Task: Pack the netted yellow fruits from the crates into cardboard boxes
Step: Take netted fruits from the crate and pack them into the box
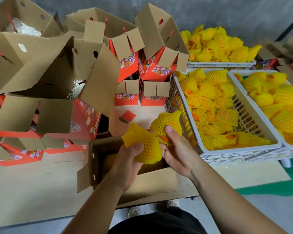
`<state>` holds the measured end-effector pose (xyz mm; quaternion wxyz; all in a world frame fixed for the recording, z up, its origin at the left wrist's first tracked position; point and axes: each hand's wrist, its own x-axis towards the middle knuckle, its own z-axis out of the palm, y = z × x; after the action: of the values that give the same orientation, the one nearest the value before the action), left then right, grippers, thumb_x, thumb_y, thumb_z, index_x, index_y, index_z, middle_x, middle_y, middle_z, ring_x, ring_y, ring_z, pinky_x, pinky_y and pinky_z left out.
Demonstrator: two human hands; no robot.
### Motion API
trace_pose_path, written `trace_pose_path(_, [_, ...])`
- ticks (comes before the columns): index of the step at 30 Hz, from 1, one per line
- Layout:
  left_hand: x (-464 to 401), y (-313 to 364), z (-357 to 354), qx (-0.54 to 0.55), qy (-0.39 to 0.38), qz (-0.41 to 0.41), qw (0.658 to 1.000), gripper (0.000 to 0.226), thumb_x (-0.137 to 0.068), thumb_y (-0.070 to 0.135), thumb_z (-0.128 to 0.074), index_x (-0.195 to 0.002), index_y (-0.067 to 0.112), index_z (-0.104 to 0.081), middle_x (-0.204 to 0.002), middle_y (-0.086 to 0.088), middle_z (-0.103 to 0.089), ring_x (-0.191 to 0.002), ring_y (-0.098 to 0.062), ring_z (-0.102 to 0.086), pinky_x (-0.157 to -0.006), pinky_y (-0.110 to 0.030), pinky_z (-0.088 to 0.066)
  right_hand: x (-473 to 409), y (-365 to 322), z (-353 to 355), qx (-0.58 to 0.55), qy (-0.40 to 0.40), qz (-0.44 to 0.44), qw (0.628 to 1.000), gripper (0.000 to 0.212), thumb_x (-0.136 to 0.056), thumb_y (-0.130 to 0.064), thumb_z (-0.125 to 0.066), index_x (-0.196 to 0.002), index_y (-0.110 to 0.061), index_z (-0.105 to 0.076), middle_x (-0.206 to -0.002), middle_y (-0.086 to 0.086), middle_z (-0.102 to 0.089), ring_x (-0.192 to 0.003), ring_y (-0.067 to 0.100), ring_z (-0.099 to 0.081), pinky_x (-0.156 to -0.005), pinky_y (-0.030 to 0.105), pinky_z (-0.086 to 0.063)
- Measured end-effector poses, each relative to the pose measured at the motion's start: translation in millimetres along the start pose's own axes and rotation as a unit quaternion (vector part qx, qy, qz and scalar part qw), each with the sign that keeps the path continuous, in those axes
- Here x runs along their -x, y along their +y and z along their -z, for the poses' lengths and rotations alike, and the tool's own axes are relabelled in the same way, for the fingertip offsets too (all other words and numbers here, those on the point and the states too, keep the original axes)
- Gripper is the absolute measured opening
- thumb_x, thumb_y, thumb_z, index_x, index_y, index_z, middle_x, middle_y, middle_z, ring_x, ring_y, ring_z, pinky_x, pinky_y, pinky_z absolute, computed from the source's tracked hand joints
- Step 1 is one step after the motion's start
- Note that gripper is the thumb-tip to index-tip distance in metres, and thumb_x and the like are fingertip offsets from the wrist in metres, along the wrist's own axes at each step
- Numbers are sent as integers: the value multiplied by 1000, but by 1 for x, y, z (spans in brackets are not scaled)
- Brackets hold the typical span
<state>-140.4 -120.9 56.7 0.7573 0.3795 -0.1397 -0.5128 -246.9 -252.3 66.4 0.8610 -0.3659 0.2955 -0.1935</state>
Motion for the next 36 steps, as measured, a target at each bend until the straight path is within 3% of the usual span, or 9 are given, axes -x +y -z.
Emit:
trace_pose_path(7, [12,11,12,-192,-31,0,981,57,-73,37,-73,-127,22,-66,-127,-3,-73,-117,-22,-68,-94,-37,-58,-5,4,5,-57,0,-8,998,76,-86,-24,-78,-148,4,-43,-150,35,-43,-135,48,-45,-123,63,-23])
trace_pose_path(12, [20,21,28,-287,-86,43,953,62,-69,59,-85,-117,23,-71,-107,6,-77,-100,-12,-72,-83,-26,-57,-11,2,0,-94,-20,-7,995,74,-81,-27,-80,-142,3,-50,-117,26,-63,-109,38,-65,-106,52,-51])
trace_pose_path(16, [19,23,53,-332,50,24,942,58,-68,55,-81,-114,25,-63,-101,11,-77,-96,-8,-73,-72,-14,-55,-27,-4,9,-164,30,-41,985,76,-78,-52,-79,-140,-13,-59,-119,13,-71,-98,27,-72,-81,36,-62])
trace_pose_path(19, [11,22,71,-434,196,34,879,55,-74,58,-85,-116,32,-60,-101,11,-69,-97,-11,-67,-76,-22,-53,-40,-7,17,69,46,-96,992,54,-91,-44,-72,-135,-17,-60,-120,10,-73,-102,25,-73,-87,41,-62])
trace_pose_path(21, [7,20,79,-456,234,46,857,64,-71,63,-74,-124,31,-59,-110,7,-67,-103,-15,-64,-89,-34,-51,-48,-5,15,380,9,-155,912,53,-87,-43,-76,-133,-23,-59,-119,7,-71,-103,23,-72,-86,40,-63])
trace_pose_path(23, [5,18,81,-468,221,66,853,53,-74,64,-72,-117,37,-58,-108,9,-66,-101,-14,-64,-85,-32,-50,-54,0,4,639,-75,-245,725,68,-76,-56,-78,-134,-30,-54,-109,-2,-64,-85,17,-73,-54,21,-59])
trace_pose_path(26, [3,15,86,-541,175,104,816,42,-82,64,-70,-115,43,-54,-105,18,-62,-99,-11,-61,-83,-28,-43,-64,14,-12,764,-128,-359,522,95,-63,-72,-75,-139,-23,-48,-119,3,-61,-74,19,-76,-40,23,-51])
trace_pose_path(31, [-9,14,82,-651,66,147,742,52,-86,62,-68,-129,39,-50,-113,15,-62,-105,-12,-61,-92,-33,-48,-67,28,-11,800,-125,-368,458,90,-78,-69,-70,-149,-18,-47,-132,12,-61,-107,28,-68,-69,27,-55])
trace_pose_path(36, [-27,16,75,-729,-27,190,657,68,-81,64,-70,-136,29,-49,-126,5,-64,-113,-22,-62,-100,-46,-52,-53,28,-3,850,-49,-156,500,61,-80,-49,-73,-132,-22,-54,-124,7,-63,-108,29,-63,-81,35,-50])
